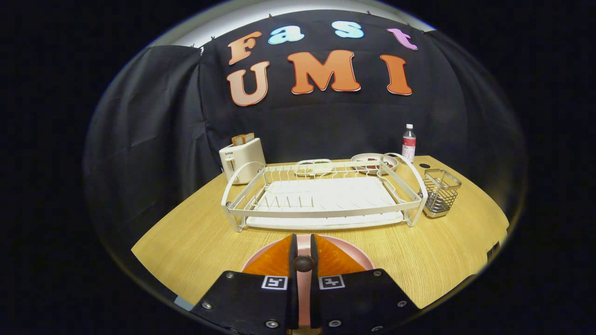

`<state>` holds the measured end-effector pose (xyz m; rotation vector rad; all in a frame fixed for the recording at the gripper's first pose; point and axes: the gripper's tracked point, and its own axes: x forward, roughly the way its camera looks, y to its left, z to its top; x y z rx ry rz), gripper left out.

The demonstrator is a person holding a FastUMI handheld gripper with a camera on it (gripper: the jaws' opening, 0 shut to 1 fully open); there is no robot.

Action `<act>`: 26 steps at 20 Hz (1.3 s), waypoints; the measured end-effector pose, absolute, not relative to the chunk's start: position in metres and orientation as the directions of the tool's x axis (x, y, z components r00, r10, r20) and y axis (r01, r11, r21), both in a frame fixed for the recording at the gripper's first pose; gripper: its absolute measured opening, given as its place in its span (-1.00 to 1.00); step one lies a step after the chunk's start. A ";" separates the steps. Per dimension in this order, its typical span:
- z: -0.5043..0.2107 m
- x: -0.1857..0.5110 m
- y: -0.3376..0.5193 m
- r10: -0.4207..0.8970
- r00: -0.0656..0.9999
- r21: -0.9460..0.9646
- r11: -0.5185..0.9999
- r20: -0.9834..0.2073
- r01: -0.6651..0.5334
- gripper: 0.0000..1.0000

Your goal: Take the plate from the dish rack, then take the spoon from the basket and place it into the plate.

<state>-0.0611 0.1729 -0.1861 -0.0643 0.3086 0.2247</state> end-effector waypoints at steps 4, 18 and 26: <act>-0.196 -0.063 0.168 0.194 0.920 -0.035 0.975 -0.340 -0.218 -0.76; -0.187 -0.060 0.153 0.172 0.911 -0.016 0.981 -0.375 -0.191 -0.42; -0.109 -0.054 0.112 0.108 0.950 -0.017 0.993 -0.293 -0.118 0.54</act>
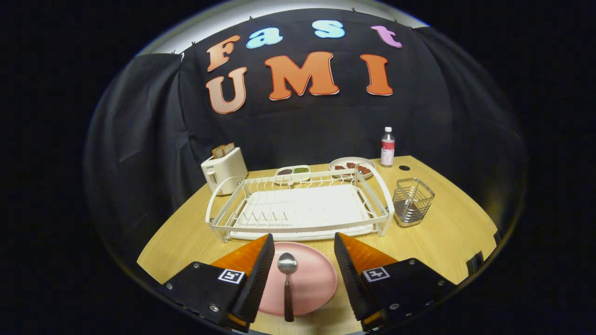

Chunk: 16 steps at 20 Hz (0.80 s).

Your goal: Take the plate from the dish rack, then take the spoon from the basket and place it into the plate.

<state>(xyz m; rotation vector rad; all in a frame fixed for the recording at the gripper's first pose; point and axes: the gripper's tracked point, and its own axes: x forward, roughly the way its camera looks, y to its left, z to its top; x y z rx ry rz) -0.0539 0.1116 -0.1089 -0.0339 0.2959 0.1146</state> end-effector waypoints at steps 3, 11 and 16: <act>-0.075 -0.048 0.088 0.074 0.965 -0.027 0.996 -0.251 -0.083 0.83; -0.020 -0.029 0.025 0.010 0.979 -0.056 0.998 -0.202 -0.022 0.95; 0.018 -0.022 -0.016 -0.010 0.986 -0.063 0.998 -0.167 0.000 0.95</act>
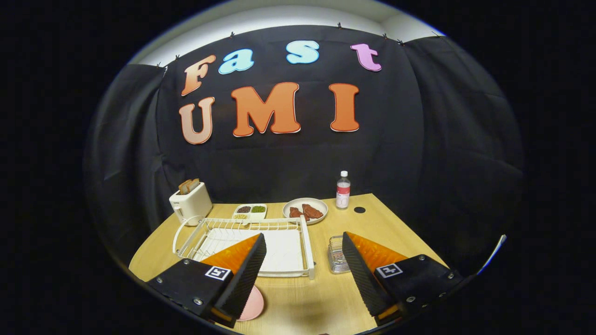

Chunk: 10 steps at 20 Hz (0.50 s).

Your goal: Take the plate from the dish rack, then take the spoon from the basket and place it into the plate.

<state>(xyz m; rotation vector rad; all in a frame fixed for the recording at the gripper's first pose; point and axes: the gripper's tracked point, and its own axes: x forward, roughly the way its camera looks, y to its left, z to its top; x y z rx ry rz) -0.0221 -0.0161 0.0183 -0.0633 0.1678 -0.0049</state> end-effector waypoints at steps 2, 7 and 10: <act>0.033 -0.021 -0.033 -0.018 0.989 -0.054 0.998 -0.144 0.011 0.95; 0.053 -0.025 -0.078 -0.041 0.993 -0.058 0.998 -0.112 0.035 0.95; 0.057 -0.026 -0.104 -0.048 0.993 -0.042 0.998 -0.109 0.043 0.95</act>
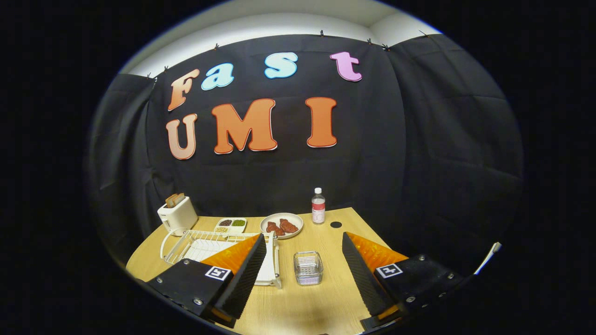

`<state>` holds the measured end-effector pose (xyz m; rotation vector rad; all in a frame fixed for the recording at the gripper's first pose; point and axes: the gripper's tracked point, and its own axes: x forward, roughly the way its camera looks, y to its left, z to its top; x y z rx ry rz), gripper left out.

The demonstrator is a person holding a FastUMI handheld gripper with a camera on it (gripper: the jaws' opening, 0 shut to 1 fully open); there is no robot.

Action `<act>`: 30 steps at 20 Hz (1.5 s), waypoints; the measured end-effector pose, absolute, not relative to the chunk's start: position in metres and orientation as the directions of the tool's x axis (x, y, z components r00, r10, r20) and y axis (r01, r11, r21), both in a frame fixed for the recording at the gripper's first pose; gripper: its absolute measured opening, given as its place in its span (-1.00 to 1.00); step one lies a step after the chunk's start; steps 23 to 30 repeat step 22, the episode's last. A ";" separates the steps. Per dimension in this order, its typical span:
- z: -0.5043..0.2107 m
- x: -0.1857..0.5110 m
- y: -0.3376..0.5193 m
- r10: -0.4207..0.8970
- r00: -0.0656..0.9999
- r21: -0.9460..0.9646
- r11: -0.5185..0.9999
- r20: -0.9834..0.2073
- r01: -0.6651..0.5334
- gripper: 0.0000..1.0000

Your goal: Take the plate from the dish rack, then take the spoon from the basket and place it into the plate.

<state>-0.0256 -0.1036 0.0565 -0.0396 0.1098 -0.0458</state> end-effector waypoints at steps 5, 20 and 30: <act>0.059 -0.029 -0.144 -0.063 0.992 -0.025 0.998 -0.106 0.061 0.95; 0.061 -0.031 -0.157 -0.049 0.994 0.006 0.999 -0.094 0.049 0.95; 0.057 -0.029 -0.150 -0.032 0.994 0.002 0.999 -0.104 0.033 0.95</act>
